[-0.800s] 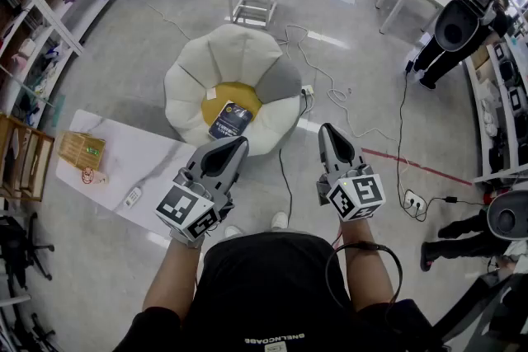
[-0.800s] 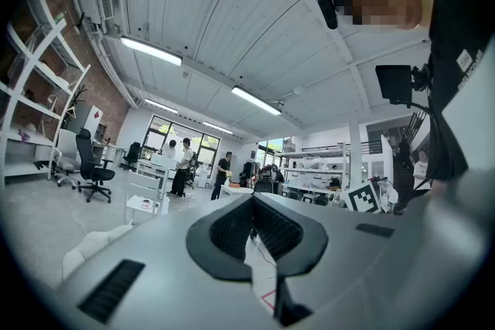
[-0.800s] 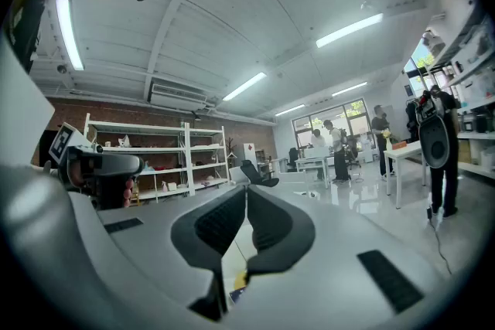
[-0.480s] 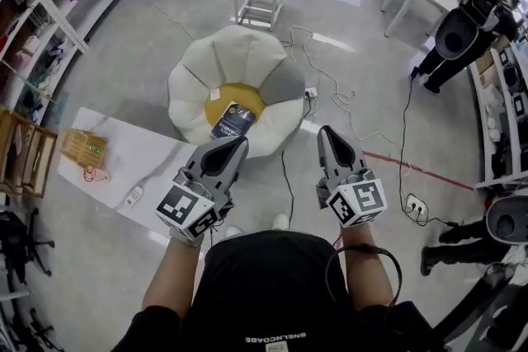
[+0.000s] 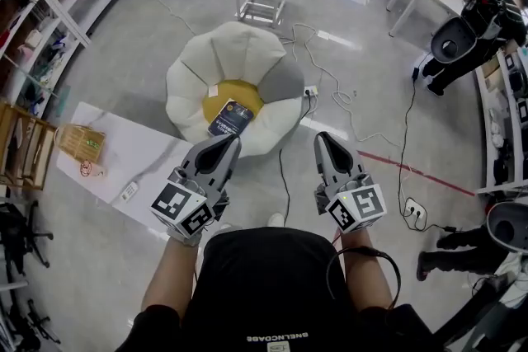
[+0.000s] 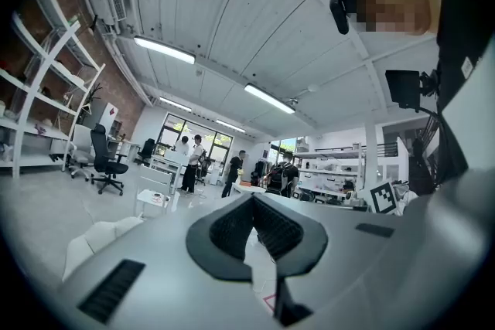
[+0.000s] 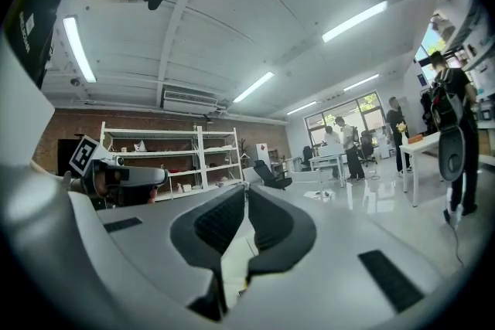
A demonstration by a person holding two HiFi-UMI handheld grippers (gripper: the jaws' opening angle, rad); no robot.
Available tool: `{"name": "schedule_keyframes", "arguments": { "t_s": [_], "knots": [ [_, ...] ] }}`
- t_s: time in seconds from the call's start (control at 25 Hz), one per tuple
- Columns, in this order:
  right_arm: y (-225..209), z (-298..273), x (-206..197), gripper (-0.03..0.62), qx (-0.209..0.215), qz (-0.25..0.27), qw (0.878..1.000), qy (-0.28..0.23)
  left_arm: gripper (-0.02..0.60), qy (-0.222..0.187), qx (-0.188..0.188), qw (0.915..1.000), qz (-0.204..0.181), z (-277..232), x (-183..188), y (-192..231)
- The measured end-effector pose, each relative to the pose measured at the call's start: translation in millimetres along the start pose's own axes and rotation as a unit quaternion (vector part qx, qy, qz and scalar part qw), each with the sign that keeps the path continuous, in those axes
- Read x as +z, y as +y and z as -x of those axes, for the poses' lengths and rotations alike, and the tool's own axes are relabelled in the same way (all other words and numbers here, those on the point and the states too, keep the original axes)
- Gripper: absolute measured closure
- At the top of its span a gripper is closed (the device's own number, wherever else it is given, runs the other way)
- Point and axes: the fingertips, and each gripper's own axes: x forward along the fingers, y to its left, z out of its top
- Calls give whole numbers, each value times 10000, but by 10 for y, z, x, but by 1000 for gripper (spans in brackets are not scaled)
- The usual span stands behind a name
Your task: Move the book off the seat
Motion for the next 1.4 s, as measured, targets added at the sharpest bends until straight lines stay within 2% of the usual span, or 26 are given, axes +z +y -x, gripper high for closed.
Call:
{"name": "schedule_keyframes", "arguments": {
  "t_s": [0.32,0.48,0.56,0.68,0.88,1.4],
  "knots": [
    [-361,79,-71,569,276,-139,9995,59,574,45,388,9992,101,-261,-220,-160],
    [-415,-8,-101,569,361,-115,9992,99,575,208,593,9977,-253,-330,-267,-148],
    [-445,-99,-122,569,382,-122,9991,131,577,212,676,9972,-256,-380,-268,-59],
    [-478,-275,-159,569,385,-110,9990,192,577,163,744,9971,-77,-452,-260,162],
    [-557,-675,-219,569,299,-118,9990,301,577,141,679,9976,-16,-588,-208,574],
    [-311,-2159,-402,568,327,-71,9968,730,575,208,985,9948,176,-581,-68,2146]
  ]
}}
